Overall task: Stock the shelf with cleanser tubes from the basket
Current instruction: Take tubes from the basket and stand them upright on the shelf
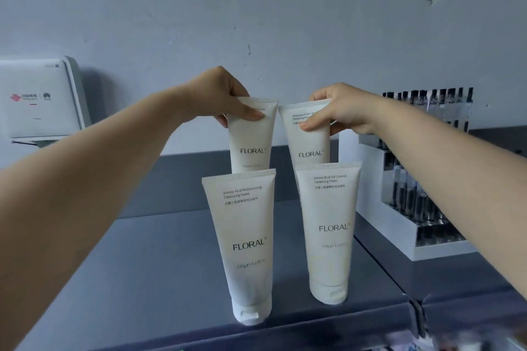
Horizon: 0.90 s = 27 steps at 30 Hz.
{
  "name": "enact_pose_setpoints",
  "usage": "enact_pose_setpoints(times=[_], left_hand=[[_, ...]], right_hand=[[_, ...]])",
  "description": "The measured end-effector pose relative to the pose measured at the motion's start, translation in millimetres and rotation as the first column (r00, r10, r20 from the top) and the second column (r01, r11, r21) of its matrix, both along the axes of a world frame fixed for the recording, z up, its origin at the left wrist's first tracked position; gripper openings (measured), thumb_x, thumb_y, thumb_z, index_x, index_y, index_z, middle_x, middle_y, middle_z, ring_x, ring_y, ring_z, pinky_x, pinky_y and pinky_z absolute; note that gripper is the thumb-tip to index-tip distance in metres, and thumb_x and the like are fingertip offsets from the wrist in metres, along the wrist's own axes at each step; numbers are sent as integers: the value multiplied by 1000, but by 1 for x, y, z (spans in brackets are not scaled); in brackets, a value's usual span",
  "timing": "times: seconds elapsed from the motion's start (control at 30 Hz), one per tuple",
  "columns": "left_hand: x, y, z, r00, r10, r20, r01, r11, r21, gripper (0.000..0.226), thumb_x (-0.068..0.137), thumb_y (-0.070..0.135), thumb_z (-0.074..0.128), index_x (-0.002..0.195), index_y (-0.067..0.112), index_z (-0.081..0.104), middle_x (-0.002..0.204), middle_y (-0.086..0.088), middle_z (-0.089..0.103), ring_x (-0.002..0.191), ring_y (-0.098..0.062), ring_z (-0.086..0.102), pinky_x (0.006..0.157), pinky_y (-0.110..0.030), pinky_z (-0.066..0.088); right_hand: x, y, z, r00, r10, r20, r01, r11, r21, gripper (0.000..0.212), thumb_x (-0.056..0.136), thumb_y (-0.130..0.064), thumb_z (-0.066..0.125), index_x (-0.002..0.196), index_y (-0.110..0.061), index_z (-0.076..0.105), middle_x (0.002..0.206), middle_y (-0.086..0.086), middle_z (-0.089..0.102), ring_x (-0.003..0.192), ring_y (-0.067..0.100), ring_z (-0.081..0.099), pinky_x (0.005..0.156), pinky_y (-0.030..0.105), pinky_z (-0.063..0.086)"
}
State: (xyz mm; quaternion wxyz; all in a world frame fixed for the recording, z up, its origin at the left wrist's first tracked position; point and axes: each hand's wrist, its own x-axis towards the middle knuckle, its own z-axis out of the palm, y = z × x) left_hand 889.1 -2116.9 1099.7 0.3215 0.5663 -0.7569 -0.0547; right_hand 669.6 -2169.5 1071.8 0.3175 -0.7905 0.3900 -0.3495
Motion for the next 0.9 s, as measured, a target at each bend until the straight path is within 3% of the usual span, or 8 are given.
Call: enact_pose_setpoints(times=[0.13,0.27,0.37,0.63,0.77,0.9], left_hand=[[-3,7,-15,998,43,54,-48,995,91,11,68,23,81,66,17,72,54,10,67,51,-3,64,54,-13,54],[-5,18,-23,991,56,125,-76,984,160,14,67,25,81,69,13,75,59,6,70,56,-10,66,56,-13,54],[-5,25,-30,991,48,123,-72,978,197,16,68,22,81,70,9,75,59,4,70,56,-10,67,58,-15,56],[-1,31,-51,988,66,140,-93,976,199,10,74,19,76,65,16,74,51,10,65,48,0,58,55,-12,52],[3,31,-54,986,77,149,-107,974,200,14,76,19,74,62,19,72,47,11,58,43,1,49,53,-12,45],[7,32,-56,988,92,124,-120,963,241,9,77,19,73,68,19,74,56,6,62,51,-4,52,60,-17,46]], right_hand=[[5,3,-14,975,46,-216,-44,999,10,28,74,1,73,62,-13,51,61,-1,61,51,10,61,50,22,51],[8,10,-24,933,75,-351,-75,997,13,31,76,3,69,60,-11,46,49,-1,54,39,9,50,38,16,39],[8,15,-27,899,84,-430,-95,996,-4,29,79,6,60,60,-12,46,43,-5,48,36,6,39,38,14,30],[2,22,-28,904,56,-424,-73,997,-23,28,81,7,56,62,-11,47,37,-10,44,33,3,34,38,13,27],[-3,22,-32,931,73,-358,-61,997,46,26,83,8,56,64,-9,49,37,-10,50,31,0,40,34,10,30],[-3,21,-34,942,77,-326,-52,995,84,21,84,5,57,69,-10,54,41,-9,56,34,1,47,36,10,34]])
